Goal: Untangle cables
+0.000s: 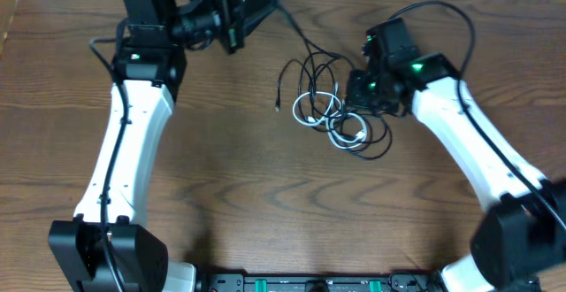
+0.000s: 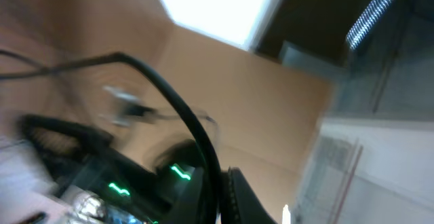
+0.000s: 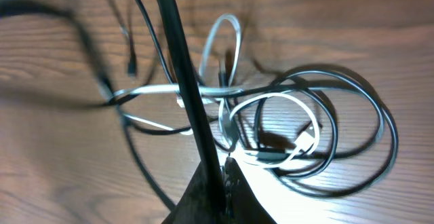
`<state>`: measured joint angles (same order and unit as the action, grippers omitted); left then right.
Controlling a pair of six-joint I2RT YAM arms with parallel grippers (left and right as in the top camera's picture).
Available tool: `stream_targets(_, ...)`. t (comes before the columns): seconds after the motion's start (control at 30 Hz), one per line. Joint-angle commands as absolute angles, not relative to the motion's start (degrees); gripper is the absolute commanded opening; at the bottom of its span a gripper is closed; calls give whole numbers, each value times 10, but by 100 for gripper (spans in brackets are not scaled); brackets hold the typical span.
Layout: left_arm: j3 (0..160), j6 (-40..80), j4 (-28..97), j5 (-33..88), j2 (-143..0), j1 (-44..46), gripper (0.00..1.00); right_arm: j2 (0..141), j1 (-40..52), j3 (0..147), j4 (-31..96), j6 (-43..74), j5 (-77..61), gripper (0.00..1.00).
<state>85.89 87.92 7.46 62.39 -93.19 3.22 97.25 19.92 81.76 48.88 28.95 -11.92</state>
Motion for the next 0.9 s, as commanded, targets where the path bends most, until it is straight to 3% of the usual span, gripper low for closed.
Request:
stream_targets(0.0,865,724,147,581,-921,18,7,881,192,823,489,239,-110,1)
stream_targets(0.3,865,568,422,305,-921,17,8,704,191,823,422,237,-97,1)
stream_targets(0.5,865,533,524,139,-921,17,8,633,191,823,375,289,25,2)
stream_targets(0.63,865,521,558,94,-921,17,8,614,191,823,375,343,138,1)
stream_targets(0.87,865,500,559,110,-921,30,8,647,192,823,434,343,80,1)
